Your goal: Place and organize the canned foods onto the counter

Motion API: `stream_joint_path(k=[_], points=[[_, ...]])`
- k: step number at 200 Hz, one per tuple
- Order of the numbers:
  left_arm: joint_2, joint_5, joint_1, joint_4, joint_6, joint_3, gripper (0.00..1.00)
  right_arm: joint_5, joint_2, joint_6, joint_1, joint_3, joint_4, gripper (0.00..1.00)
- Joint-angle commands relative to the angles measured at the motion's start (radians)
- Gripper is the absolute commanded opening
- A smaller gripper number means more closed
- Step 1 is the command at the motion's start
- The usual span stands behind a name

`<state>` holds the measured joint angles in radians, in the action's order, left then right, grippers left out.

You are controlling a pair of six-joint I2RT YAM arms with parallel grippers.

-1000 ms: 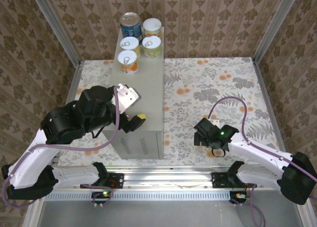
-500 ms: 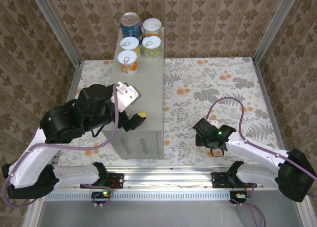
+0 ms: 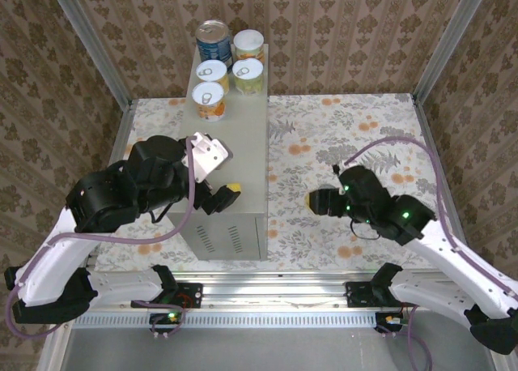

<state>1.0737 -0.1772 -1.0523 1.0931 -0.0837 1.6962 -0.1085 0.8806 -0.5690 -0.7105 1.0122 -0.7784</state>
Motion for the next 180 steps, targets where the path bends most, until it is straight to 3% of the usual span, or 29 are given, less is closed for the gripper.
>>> stream_joint_path(k=[1, 36, 86, 180], points=[[-0.013, 0.03, -0.002, 0.005, 0.001, 0.02, 1.0, 0.18, 0.019, 0.107, 0.006, 0.171, 0.082, 0.71], [-0.039, 0.021, -0.002, -0.003, 0.015, 0.007, 1.0, 0.377, 0.128, 0.171, 0.011, 0.403, 0.079, 0.71], [-0.107, -0.048, -0.003, -0.016, 0.038, -0.035, 1.0, 0.449, 0.362, 0.279, 0.009, 0.771, -0.067, 0.71], [-0.163, -0.143, -0.001, 0.051, 0.051, -0.037, 1.0, 0.253, 0.826, 0.38, -0.017, 1.432, -0.438, 0.69]])
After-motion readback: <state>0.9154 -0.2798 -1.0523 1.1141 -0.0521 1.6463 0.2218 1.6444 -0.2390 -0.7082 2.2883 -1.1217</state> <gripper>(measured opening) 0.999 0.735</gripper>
